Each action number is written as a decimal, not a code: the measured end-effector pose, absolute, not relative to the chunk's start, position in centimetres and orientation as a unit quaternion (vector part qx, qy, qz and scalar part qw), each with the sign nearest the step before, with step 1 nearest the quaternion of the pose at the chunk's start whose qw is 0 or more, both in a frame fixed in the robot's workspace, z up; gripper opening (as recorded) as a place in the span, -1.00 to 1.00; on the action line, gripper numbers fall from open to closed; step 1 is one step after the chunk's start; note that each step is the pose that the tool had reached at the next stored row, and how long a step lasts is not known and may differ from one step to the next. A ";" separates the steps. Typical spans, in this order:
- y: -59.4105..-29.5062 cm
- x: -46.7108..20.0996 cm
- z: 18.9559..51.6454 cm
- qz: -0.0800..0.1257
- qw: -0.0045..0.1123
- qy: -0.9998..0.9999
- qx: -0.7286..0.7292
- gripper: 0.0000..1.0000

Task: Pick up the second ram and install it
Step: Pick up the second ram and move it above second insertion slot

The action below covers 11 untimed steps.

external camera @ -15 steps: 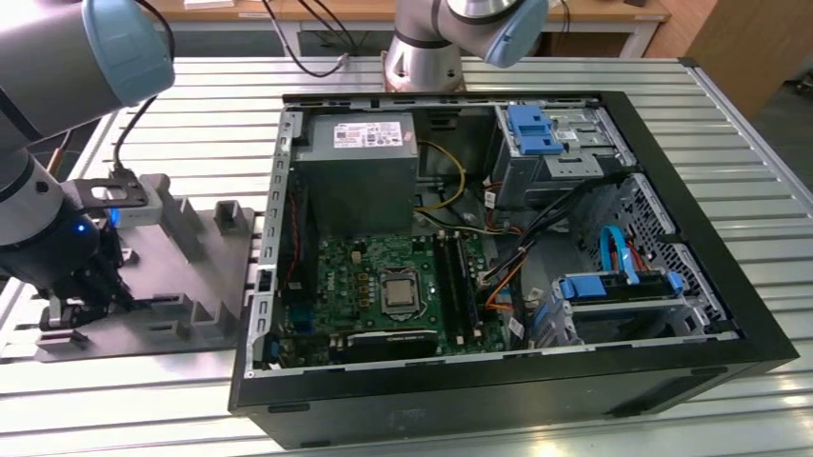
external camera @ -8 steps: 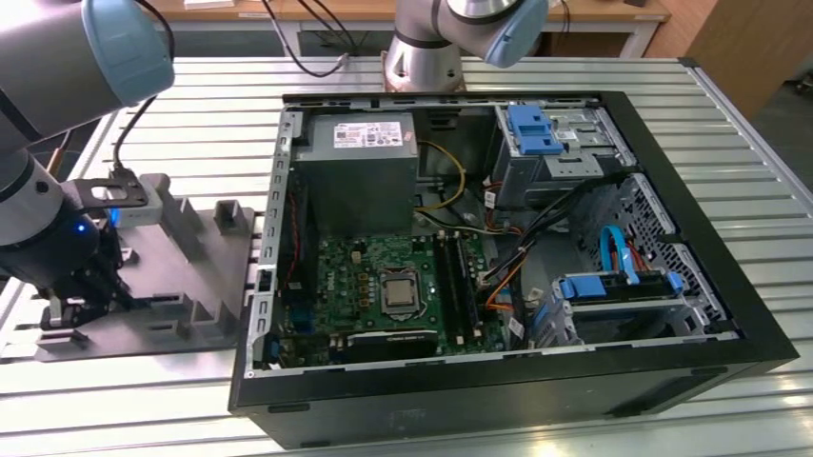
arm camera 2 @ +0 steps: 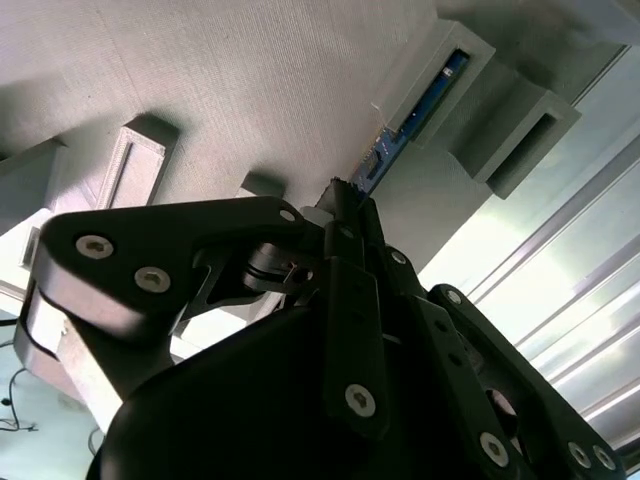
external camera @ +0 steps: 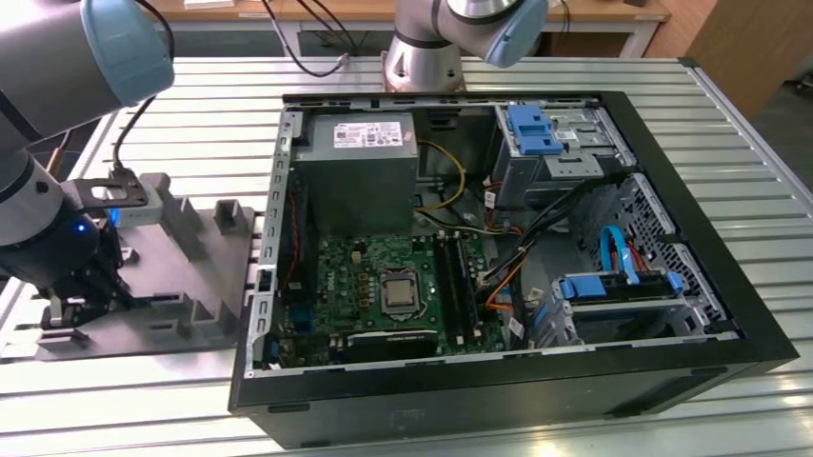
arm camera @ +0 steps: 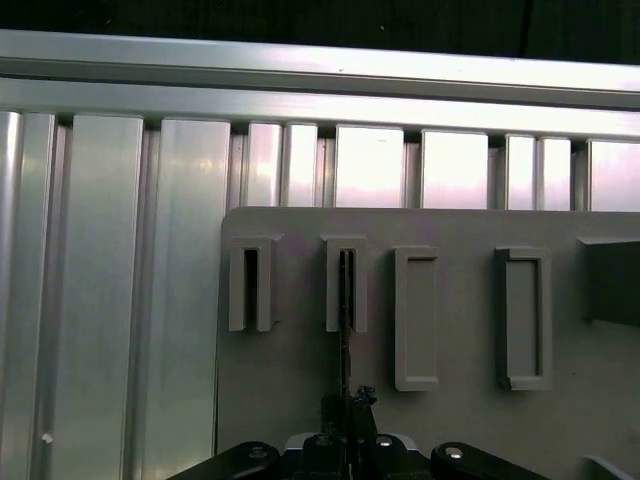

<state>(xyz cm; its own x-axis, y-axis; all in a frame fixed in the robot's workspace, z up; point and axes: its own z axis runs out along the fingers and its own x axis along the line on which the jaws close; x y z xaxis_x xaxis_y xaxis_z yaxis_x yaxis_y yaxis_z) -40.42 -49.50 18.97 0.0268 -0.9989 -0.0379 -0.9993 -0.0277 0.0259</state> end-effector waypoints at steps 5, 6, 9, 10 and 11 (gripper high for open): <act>-49.5 -40.4 19.0 0.023 0.004 0.697 -0.716 -0.73; -49.5 -40.4 19.1 0.023 0.004 0.697 -0.716 -0.73; -49.5 -40.4 19.6 0.023 0.004 0.697 -0.716 -0.73; -49.5 -40.4 19.8 0.023 0.004 0.697 -0.716 -0.73; -49.5 -40.4 20.0 0.023 0.005 0.697 -0.716 -0.73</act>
<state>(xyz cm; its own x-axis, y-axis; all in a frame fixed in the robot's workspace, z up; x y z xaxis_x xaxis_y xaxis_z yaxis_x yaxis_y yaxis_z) -40.42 -49.50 20.02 0.0268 -0.9989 -0.0395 -0.9993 -0.0278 0.0259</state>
